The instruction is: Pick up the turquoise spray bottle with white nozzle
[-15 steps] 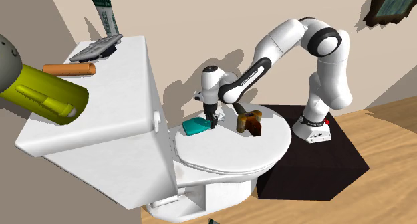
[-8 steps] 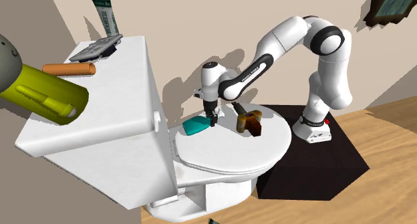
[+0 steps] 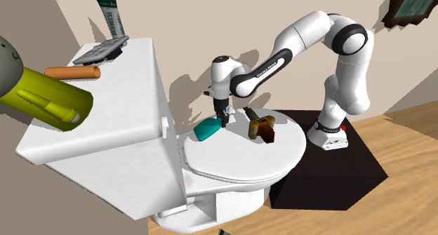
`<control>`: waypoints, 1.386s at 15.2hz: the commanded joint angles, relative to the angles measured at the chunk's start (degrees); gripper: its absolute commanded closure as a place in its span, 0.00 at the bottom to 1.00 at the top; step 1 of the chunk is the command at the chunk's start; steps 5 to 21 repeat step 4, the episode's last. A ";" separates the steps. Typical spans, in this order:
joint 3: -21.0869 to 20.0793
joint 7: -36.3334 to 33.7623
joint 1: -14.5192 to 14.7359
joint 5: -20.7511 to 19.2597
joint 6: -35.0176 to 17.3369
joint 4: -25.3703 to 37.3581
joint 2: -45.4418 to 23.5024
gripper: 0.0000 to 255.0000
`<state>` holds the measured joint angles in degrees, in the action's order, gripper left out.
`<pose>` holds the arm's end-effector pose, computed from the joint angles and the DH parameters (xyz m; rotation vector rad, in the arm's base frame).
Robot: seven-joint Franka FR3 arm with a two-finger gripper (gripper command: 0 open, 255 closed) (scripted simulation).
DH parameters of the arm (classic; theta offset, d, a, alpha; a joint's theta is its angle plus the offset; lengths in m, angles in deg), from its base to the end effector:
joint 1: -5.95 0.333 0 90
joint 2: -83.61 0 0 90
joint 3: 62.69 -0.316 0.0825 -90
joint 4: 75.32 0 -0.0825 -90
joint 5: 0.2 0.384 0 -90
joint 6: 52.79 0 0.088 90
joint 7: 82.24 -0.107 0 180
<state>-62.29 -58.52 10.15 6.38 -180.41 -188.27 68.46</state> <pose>0.6010 0.0436 0.3369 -2.9887 -0.6215 -0.0110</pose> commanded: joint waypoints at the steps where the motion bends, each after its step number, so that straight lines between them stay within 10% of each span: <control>1: 0.04 -0.16 0.00 -0.12 1.45 0.64 0.79 1.00; 21: 0.06 -0.25 0.00 -0.18 2.22 0.98 1.23 1.00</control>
